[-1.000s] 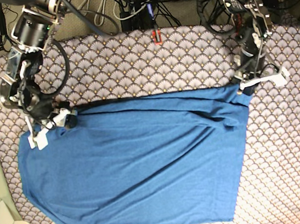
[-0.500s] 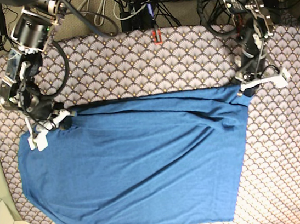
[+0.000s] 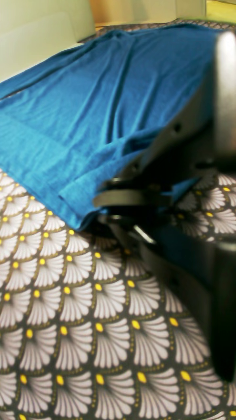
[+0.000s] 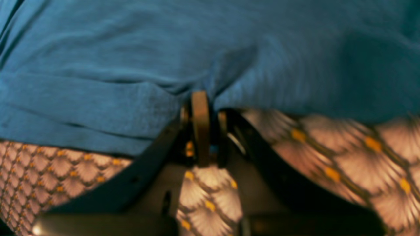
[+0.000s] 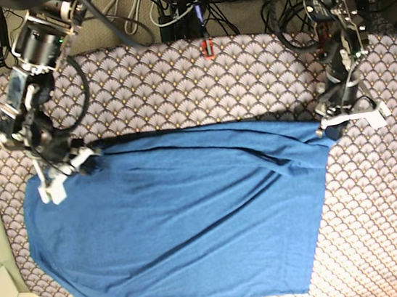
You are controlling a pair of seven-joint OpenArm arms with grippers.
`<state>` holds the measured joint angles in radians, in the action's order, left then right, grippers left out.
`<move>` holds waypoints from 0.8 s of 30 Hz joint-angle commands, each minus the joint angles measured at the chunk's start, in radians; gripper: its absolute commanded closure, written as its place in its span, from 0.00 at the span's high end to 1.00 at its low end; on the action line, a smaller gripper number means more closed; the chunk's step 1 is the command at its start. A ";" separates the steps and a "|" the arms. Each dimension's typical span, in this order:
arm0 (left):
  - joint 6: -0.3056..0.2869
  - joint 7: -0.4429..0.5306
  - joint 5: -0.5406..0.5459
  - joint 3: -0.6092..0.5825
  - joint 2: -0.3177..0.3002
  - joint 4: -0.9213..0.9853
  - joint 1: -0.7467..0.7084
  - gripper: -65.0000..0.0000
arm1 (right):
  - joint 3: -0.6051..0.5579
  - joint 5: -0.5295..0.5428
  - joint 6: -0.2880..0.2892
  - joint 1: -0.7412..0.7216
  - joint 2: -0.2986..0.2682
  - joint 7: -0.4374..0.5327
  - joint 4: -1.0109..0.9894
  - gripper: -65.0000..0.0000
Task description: Fold the T-shirt properly
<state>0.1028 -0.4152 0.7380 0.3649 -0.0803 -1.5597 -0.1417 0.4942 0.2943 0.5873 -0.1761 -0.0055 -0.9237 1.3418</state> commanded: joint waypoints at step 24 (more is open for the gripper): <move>0.067 -0.081 0.008 0.009 -0.005 -0.017 0.018 0.03 | -0.068 0.023 0.012 -0.041 -0.031 0.016 0.021 0.00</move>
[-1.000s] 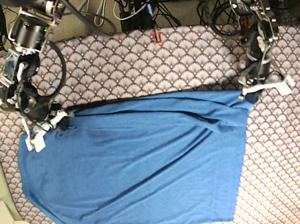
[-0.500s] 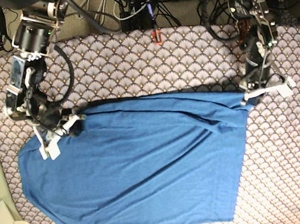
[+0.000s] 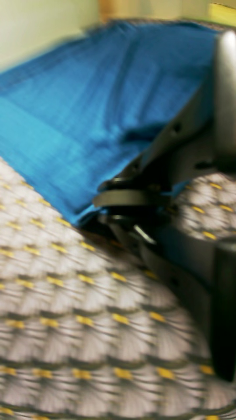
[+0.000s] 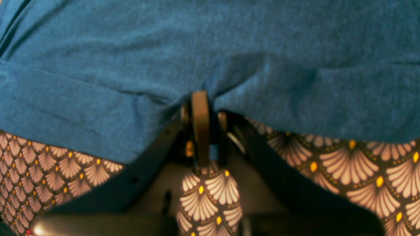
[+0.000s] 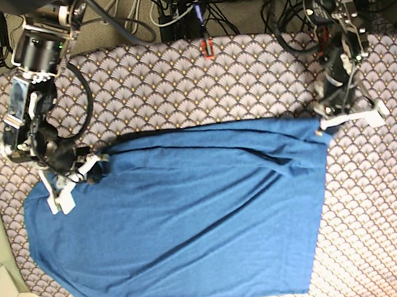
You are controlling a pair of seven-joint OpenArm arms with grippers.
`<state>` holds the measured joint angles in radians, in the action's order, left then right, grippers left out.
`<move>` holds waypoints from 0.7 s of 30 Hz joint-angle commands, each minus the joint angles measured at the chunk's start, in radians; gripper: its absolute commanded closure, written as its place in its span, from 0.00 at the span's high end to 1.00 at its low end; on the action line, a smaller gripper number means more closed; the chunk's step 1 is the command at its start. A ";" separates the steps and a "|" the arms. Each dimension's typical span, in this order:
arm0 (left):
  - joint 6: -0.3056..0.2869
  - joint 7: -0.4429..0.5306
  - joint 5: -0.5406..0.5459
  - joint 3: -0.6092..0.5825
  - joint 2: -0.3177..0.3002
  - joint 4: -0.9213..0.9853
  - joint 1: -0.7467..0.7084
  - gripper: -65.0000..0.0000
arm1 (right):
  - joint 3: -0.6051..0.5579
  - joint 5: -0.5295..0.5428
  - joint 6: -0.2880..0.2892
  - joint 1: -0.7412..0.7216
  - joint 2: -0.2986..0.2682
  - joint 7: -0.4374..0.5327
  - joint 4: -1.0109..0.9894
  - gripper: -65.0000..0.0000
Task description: Fold the T-shirt properly
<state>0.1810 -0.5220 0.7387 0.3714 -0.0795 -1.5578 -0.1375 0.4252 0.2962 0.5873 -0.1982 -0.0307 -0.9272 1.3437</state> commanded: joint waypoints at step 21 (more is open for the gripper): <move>-0.015 -0.140 -0.113 -0.062 -0.240 -0.125 -0.067 0.66 | 0.005 0.021 0.012 0.039 -0.001 0.021 0.130 0.36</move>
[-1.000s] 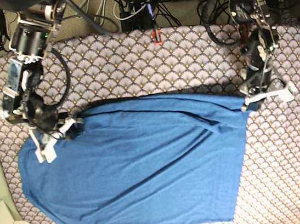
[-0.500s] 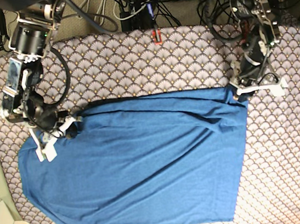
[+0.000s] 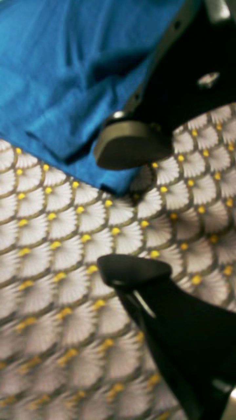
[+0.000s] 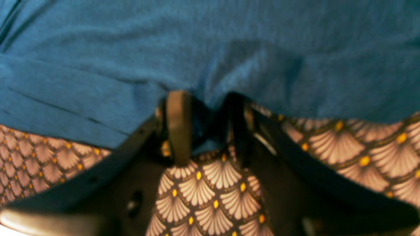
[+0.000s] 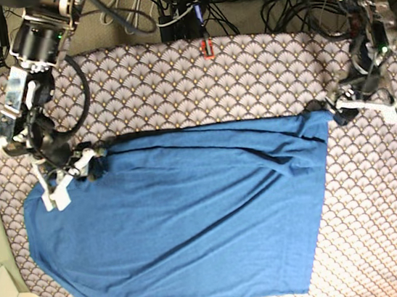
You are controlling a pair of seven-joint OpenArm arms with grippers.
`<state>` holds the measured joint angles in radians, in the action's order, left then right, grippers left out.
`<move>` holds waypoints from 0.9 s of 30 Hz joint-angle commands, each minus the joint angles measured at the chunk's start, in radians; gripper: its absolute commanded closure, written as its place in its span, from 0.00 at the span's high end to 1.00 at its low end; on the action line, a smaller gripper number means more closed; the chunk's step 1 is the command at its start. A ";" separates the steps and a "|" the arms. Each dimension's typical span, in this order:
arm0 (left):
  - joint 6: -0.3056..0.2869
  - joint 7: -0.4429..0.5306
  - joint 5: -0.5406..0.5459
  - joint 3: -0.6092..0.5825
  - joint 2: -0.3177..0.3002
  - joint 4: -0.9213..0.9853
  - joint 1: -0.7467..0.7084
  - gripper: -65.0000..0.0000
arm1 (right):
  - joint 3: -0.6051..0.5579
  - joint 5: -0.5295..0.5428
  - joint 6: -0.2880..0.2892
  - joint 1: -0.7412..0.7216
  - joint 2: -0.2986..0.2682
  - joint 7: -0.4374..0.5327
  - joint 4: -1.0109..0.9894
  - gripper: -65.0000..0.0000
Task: Fold the T-shirt properly
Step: 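Open the left gripper and regrasp the blue shirt's folded edge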
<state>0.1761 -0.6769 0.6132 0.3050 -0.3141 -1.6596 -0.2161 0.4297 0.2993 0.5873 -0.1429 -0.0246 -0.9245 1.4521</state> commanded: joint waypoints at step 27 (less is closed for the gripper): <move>-0.008 0.348 -1.343 -0.534 -0.136 0.046 0.011 0.22 | 0.004 0.019 0.012 0.024 -0.011 0.015 0.045 0.37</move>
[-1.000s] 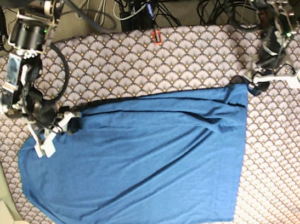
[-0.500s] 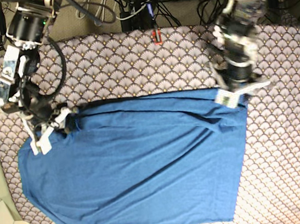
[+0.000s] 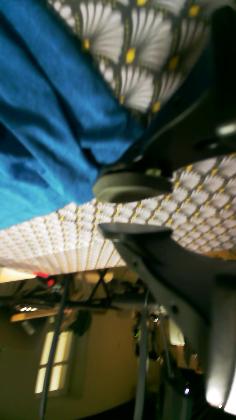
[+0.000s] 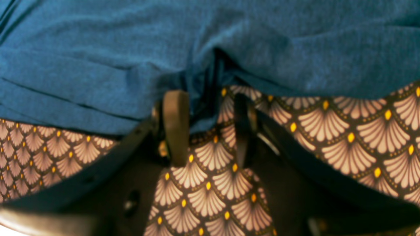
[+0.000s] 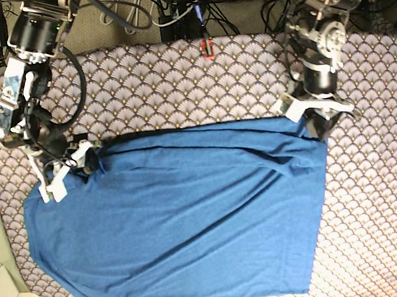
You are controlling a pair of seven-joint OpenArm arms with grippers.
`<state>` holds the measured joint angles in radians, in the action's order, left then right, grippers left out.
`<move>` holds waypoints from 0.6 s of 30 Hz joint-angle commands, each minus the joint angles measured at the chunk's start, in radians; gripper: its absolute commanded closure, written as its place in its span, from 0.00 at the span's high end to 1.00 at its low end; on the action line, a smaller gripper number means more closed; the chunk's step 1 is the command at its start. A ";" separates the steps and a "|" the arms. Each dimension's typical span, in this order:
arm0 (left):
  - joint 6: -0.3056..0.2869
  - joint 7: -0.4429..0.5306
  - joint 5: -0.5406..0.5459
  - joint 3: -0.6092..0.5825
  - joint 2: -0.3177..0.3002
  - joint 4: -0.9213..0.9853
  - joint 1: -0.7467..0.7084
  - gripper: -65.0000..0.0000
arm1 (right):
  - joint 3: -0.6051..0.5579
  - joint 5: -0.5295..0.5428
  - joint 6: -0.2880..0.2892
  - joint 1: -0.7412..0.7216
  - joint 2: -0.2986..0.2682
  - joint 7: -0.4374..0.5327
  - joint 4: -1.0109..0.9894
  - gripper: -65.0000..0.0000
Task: Fold the T-shirt properly
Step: 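Open the left gripper and regrasp the blue shirt's folded edge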
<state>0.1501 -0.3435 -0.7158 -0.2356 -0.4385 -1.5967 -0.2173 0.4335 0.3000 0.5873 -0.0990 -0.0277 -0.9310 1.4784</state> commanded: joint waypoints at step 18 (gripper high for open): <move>0.015 -0.013 -0.015 0.002 -0.046 -0.021 0.020 0.25 | 0.000 0.018 0.012 -0.018 -0.010 0.023 0.018 0.38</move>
<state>0.1486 -0.3687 -0.7151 -0.2375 -0.4732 -1.5997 -0.2058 0.4328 0.3000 0.5873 -0.1009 -0.0280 -0.9314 1.4784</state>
